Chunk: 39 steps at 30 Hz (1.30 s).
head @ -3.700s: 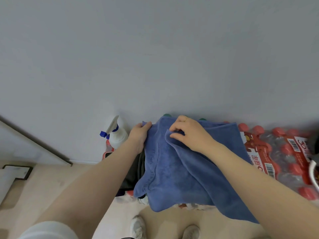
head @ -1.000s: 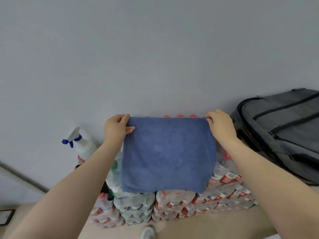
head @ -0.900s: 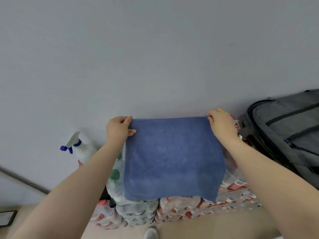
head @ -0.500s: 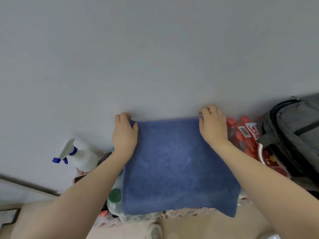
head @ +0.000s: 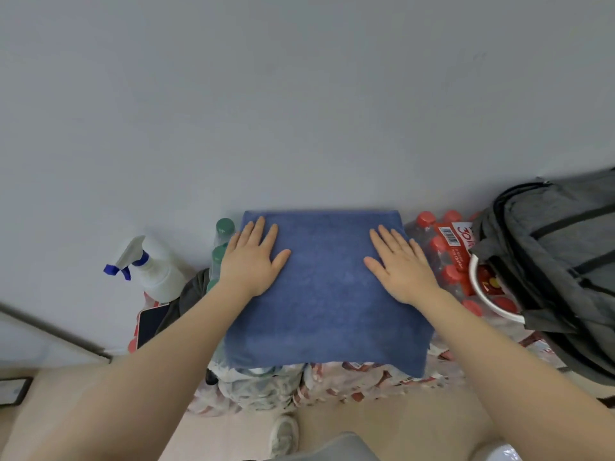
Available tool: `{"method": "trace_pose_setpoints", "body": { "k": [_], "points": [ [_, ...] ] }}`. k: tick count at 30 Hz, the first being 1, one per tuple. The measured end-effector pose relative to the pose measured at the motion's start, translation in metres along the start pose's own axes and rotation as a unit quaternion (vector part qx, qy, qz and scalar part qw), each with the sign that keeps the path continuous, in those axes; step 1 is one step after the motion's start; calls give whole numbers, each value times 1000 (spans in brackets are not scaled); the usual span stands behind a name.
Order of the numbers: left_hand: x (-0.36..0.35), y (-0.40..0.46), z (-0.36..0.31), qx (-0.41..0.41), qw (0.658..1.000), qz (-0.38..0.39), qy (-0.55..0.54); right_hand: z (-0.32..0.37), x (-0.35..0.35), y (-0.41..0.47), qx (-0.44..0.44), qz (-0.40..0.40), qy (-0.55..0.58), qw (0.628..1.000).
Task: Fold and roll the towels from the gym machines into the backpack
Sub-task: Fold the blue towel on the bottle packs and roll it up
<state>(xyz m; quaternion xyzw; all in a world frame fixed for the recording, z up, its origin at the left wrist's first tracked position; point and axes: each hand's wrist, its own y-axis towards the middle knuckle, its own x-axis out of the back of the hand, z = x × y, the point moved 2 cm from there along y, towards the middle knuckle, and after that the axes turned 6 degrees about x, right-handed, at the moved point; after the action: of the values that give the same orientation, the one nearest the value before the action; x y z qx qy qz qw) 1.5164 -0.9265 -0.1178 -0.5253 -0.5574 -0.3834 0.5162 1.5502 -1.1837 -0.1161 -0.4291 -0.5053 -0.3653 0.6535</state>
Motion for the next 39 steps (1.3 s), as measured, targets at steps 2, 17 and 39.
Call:
{"method": "trace_pose_setpoints", "body": {
  "k": [2, 17, 39],
  "points": [
    [1, -19, 8, 14, 999, -16, -38, -13, 0, -18, -46, -14, -2, 999],
    [-33, -183, 23, 309, 809, -147, -477, -2, -18, -146, -136, -247, 288, 915],
    [-62, -188, 1, 289, 610, 26, -738, -14, -44, -158, -201, -120, 590, 772]
  ]
}}
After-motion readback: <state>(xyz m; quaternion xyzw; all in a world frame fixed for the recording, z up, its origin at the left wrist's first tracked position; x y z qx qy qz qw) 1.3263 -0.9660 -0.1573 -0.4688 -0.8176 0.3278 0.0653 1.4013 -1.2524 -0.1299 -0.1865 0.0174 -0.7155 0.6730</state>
